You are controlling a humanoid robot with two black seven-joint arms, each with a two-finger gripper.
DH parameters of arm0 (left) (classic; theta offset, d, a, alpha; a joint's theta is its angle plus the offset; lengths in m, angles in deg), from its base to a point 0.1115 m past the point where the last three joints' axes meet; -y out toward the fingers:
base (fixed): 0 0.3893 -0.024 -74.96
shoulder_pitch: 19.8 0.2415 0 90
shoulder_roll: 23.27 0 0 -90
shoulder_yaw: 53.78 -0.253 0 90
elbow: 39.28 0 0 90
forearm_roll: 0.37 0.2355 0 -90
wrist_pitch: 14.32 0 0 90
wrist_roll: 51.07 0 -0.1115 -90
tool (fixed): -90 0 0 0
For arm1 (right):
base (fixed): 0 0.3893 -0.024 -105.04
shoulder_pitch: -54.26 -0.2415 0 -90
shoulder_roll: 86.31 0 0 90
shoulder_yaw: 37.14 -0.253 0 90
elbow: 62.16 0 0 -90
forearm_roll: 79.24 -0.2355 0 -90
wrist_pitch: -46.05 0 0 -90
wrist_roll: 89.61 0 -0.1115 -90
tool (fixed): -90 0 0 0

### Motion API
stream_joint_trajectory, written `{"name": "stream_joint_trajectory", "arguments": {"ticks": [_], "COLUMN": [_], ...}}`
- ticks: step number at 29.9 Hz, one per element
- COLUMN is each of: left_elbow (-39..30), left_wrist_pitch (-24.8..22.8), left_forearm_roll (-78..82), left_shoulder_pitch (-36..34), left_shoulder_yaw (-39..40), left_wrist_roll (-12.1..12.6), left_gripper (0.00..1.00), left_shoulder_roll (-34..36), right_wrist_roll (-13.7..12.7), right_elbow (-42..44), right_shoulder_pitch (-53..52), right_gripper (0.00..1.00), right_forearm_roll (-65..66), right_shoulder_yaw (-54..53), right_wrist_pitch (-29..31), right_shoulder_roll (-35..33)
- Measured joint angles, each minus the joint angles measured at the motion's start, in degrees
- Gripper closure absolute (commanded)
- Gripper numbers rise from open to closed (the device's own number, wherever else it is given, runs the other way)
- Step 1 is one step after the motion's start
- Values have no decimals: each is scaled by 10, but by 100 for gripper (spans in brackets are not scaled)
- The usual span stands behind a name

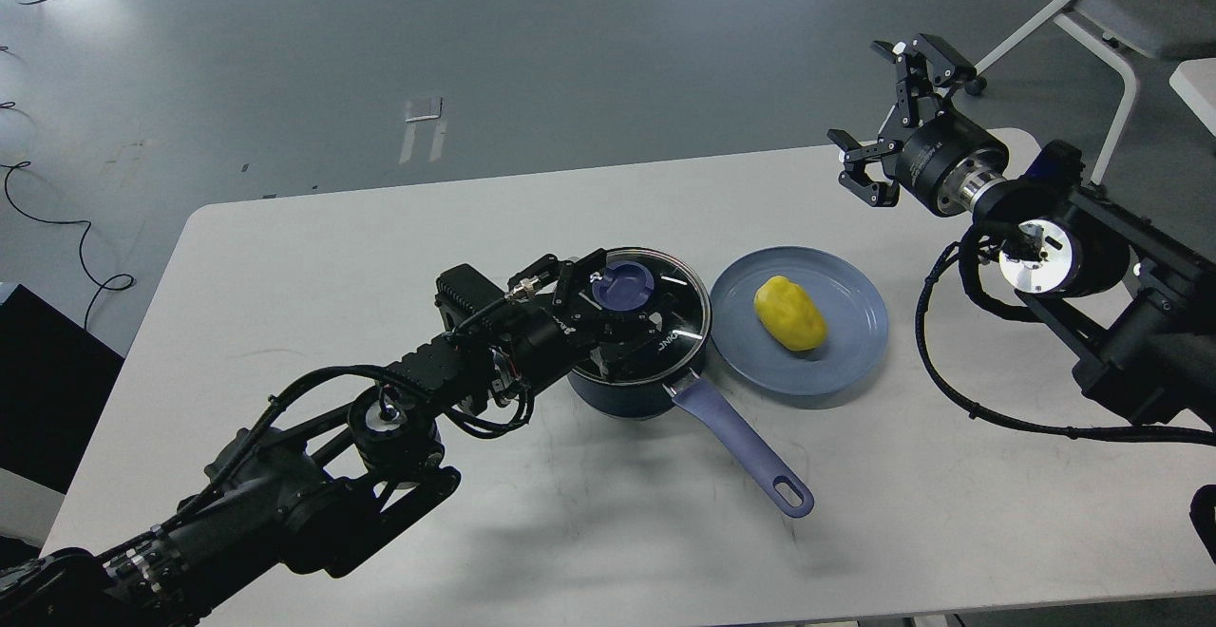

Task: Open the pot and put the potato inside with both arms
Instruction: 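Close the left gripper on the blue knob of the glass lid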

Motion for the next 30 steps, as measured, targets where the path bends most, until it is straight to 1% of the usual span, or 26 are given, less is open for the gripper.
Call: {"name": "stream_joint_trajectory", "arguments": {"ticks": [16, 18, 22, 24, 26, 27, 28, 29, 30], "left_elbow": [22, 24, 28, 32, 35, 37, 38, 39, 39], "left_wrist_pitch": [5, 5, 5, 5, 5, 5, 5, 5, 5], "left_forearm_roll": [0, 0, 0, 0, 0, 0, 0, 0, 0], "left_shoulder_pitch": [0, 0, 0, 0, 0, -1, -1, -1, -1], "left_shoulder_yaw": [-2, -1, -1, 0, 0, 0, 0, 0, 0], "left_wrist_roll": [0, 0, 0, 0, 0, 0, 0, 0, 0], "left_gripper": [3, 7, 11, 23, 28, 33, 36, 43, 45], "left_shoulder_roll": [-12, -14, -15, -15, -16, -16, -16, -16, -15], "right_wrist_roll": [0, 0, 0, 1, 1, 1, 1, 1, 1], "right_elbow": [7, 7, 8, 8, 8, 8, 9, 10, 12], "right_shoulder_pitch": [-1, -1, -1, -1, -1, -1, -1, -1, -1], "right_gripper": [0, 0, 0, 0, 0, 0, 0, 0, 0], "right_forearm_roll": [0, 0, 0, 0, 0, 0, 0, 0, 0], "right_shoulder_yaw": [0, 0, 0, 1, 1, 1, 1, 1, 1], "right_wrist_pitch": [0, 1, 1, 1, 1, 1, 1, 1, 1], "right_shoulder_roll": [0, 0, 0, 0, 0, 0, 0, 0, 0]}}
